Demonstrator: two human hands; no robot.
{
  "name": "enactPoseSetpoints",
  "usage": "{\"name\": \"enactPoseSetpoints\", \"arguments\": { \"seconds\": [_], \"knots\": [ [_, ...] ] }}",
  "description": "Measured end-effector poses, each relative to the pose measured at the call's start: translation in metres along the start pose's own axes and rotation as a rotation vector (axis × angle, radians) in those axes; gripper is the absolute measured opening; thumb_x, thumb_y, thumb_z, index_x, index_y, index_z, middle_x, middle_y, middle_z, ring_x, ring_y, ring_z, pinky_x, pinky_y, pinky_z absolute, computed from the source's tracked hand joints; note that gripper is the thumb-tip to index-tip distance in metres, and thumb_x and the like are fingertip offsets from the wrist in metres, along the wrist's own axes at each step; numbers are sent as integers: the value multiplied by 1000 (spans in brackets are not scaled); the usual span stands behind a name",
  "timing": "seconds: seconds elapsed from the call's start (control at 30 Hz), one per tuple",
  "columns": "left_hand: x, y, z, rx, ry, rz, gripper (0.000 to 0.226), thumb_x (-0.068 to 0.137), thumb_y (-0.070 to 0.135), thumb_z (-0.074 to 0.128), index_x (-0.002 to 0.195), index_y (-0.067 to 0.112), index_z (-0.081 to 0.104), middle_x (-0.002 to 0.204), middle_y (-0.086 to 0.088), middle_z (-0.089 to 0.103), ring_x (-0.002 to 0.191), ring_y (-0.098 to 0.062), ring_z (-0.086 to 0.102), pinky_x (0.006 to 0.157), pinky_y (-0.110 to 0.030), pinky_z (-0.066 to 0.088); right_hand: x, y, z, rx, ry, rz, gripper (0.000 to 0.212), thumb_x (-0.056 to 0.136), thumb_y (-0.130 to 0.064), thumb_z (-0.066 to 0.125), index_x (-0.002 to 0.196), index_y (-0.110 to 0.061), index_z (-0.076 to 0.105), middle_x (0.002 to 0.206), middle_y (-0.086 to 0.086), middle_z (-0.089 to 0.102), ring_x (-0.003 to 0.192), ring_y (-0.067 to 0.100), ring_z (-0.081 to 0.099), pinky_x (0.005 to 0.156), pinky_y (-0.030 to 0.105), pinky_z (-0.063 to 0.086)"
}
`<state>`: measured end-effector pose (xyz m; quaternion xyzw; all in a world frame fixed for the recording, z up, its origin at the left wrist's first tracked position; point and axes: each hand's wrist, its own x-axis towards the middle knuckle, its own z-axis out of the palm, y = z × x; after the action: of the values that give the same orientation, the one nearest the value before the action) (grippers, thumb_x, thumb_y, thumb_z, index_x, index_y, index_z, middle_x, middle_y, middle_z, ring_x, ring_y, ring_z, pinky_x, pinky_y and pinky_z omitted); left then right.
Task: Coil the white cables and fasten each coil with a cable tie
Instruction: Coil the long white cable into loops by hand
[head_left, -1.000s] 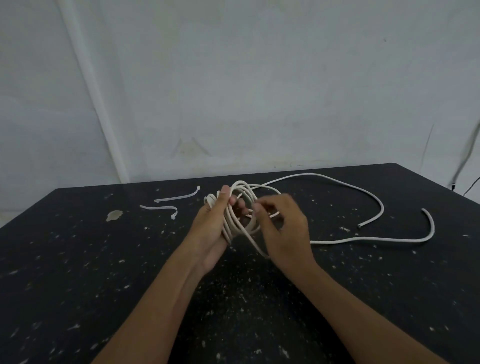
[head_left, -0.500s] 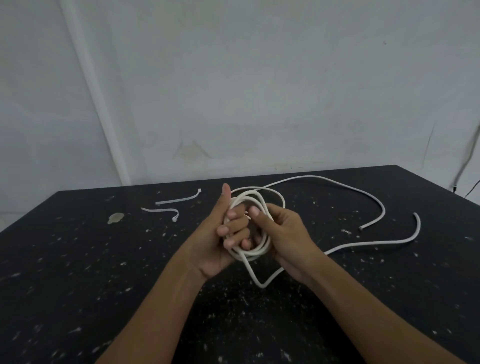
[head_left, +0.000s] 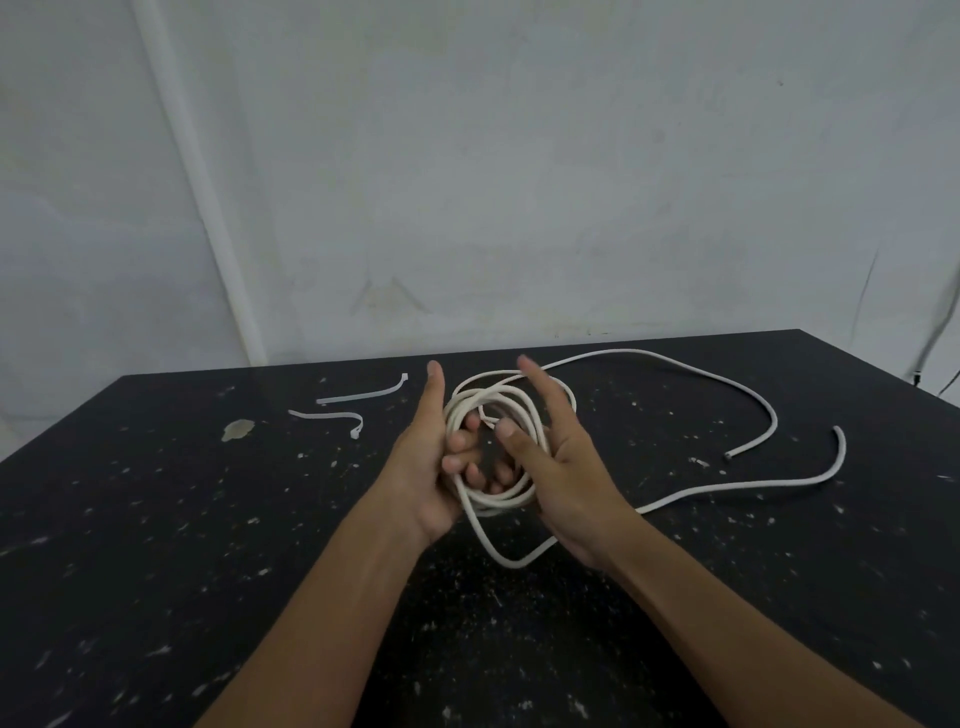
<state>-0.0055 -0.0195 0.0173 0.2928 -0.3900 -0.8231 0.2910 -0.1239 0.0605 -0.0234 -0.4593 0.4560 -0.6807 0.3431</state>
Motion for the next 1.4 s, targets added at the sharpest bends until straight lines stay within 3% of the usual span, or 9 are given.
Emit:
{"name": "enactPoseSetpoints", "arguments": {
  "seconds": [0.17,0.4,0.63,0.7,0.77,0.93,1.07,1.17,1.4],
  "knots": [
    [-2,0,2,19,-52,-4,67,85,78,55,54,18,46,37,6,31,32,-8,31,36,-20,39,-2,-1,6,-110,162,-174,33,106,-24,58,138,-20,66,114,1,78,94,11,74,78,26,60],
    [-2,-1,2,-130,-124,-6,51,81,61,68,61,17,51,37,9,32,29,-5,33,38,-16,42,1,0,9,-101,251,-159,24,107,-13,59,123,-18,76,96,8,81,62,20,68,54,29,58],
    [3,4,4,-46,-135,-20,46,91,53,64,66,16,56,37,10,32,26,-4,30,31,-16,34,2,-1,11,-68,304,-215,28,105,-6,60,127,-15,75,93,1,82,52,15,62,54,27,57],
    [3,6,1,-47,-132,-33,48,92,54,62,63,17,54,37,10,32,26,-4,29,31,-15,33,3,-1,9,-99,258,-224,28,101,-4,67,123,-19,75,92,-3,82,59,10,68,61,24,59],
    [1,9,-1,-50,-138,-49,50,94,55,60,61,18,52,39,11,32,27,-4,29,32,-15,33,3,2,3,-222,189,-243,36,97,-6,73,130,-21,72,112,-7,81,93,7,77,87,24,61],
    [2,12,-6,5,-94,-74,51,96,56,59,62,19,48,39,9,31,28,-4,27,32,-14,28,-2,0,-11,-812,-117,-213,73,101,-29,66,165,-26,29,163,-12,31,147,-6,34,122,25,35],
    [-1,7,-5,227,32,-23,56,88,68,61,63,19,53,46,8,34,34,-4,28,36,-17,31,-6,-10,-18,-915,-400,-80,131,77,-31,83,164,-42,-14,165,-36,-19,160,0,0,125,38,33],
    [-2,2,1,230,32,-45,65,82,81,52,63,19,53,49,8,35,36,-4,29,38,-18,34,-6,-9,-11,-956,-345,-126,141,68,-33,92,161,-51,-12,165,-31,-4,158,11,19,117,43,44],
    [-3,2,3,16,-23,-101,82,80,89,39,62,11,60,47,3,47,36,-9,45,45,-23,51,-3,-3,-12,-908,-236,-253,111,63,-32,93,153,-43,27,141,-15,34,130,10,47,105,41,53]
  ]
}}
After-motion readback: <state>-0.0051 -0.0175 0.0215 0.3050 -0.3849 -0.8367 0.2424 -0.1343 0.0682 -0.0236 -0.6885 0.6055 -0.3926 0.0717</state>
